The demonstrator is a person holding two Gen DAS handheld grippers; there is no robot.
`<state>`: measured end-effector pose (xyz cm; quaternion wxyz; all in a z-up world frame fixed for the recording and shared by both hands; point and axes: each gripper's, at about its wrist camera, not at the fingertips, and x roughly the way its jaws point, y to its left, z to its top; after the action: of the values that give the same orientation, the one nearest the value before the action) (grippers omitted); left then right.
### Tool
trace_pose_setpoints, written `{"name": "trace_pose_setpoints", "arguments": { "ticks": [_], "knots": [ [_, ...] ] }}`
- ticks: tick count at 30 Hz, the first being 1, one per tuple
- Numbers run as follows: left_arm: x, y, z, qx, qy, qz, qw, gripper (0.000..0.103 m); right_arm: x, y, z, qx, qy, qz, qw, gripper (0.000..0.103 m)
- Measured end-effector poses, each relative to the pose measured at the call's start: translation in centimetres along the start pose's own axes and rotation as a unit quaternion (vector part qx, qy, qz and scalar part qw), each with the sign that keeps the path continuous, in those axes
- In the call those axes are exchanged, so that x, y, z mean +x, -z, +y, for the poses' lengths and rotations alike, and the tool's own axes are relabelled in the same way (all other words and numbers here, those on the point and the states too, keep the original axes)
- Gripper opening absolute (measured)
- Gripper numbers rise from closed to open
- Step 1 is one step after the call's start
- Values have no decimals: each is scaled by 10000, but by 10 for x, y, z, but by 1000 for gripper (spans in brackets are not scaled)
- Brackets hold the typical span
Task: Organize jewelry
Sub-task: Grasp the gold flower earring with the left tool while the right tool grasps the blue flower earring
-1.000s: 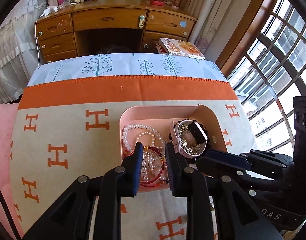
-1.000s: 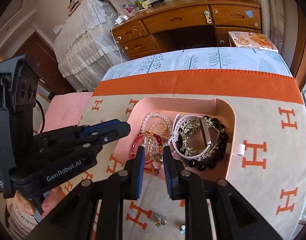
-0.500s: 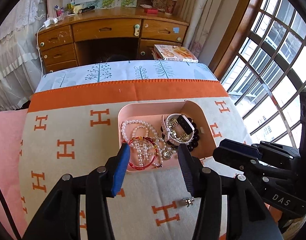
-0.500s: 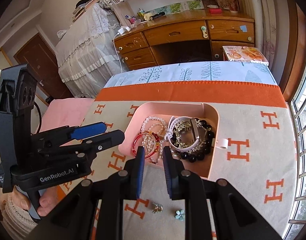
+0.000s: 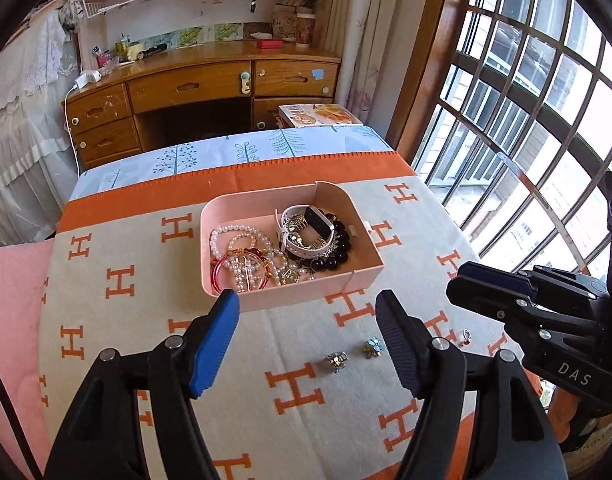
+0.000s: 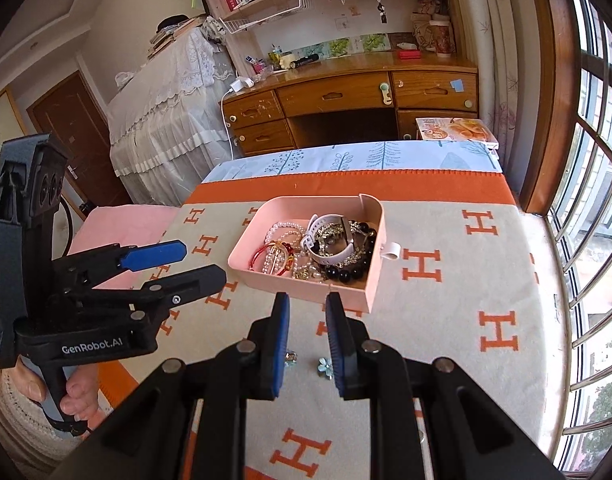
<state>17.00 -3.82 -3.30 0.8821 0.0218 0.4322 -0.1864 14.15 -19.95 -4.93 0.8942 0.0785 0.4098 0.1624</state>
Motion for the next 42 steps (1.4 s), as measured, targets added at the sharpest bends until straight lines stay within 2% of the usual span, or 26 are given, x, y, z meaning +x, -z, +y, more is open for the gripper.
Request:
{"name": "trace_pose_setpoints", "arguments": {
  "ticks": [4,7,10,14,20,27,33,37,42],
  "knots": [
    [10,24,-9,-69,11,-54,10000,70,-4,24,-4,76,153,-175,9997,19],
    [24,40,-11,-217,-74,-43,9997,70,-1,41,-8,135,312,-310,9989,25],
    [42,54,-8,-406,-41,98,9991,70,5,57,-12,186,510,-409,9977,31],
    [65,72,-8,-521,-42,351,9980,70,17,74,-16,142,603,-317,9976,31],
    [85,90,-15,-479,-135,569,9971,70,33,89,-25,272,518,-106,9982,31],
    [92,89,-28,-220,-312,437,9983,69,46,102,-28,413,287,94,9987,31],
    [93,84,-29,-164,-424,302,9985,48,48,105,-27,404,213,126,9989,31],
    [93,84,-30,-121,-450,218,9987,21,53,104,-28,448,188,183,9987,31],
    [91,85,-27,-187,-295,167,9992,22,56,104,-26,418,216,215,9987,31]
  ]
}}
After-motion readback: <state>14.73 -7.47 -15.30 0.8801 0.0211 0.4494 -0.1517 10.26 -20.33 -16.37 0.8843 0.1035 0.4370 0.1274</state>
